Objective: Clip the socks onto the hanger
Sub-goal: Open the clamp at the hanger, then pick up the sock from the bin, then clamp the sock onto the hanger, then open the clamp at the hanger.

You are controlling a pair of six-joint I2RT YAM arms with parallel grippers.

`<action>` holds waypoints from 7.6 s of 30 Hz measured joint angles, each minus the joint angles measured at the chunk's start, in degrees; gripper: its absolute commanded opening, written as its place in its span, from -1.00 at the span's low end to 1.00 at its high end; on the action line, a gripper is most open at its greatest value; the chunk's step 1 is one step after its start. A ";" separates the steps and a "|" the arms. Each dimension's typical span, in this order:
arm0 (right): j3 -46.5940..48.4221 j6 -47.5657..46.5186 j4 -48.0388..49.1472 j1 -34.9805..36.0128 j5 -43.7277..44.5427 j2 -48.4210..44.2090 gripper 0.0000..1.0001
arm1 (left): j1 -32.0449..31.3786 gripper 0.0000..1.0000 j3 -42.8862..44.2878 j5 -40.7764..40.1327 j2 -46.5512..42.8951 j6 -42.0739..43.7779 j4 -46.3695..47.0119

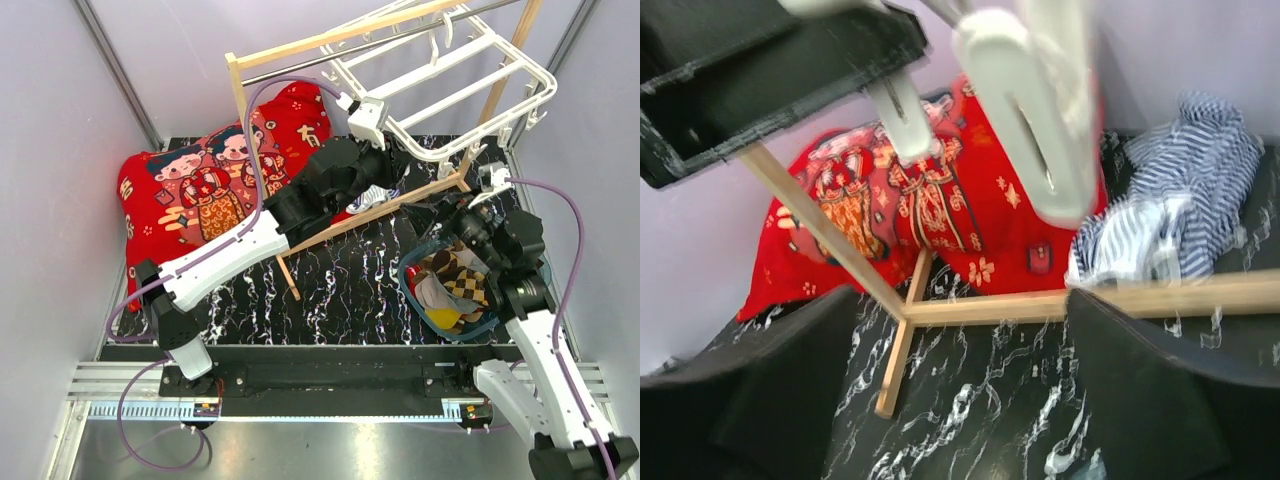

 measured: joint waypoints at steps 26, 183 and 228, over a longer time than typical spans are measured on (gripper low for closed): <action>10.78 18.99 -60.41 -1.20 45.46 5.40 0.99 | 1.79 -1.00 -7.37 -0.28 -1.86 1.64 4.13; 14.86 10.03 -5.99 -0.96 -9.38 9.86 -1.00 | 2.05 -0.83 -8.39 7.67 -4.87 -7.63 6.56; 5.09 -7.91 -2.25 -0.52 3.98 0.00 0.62 | 8.26 0.20 -10.03 4.94 -8.81 -4.76 3.63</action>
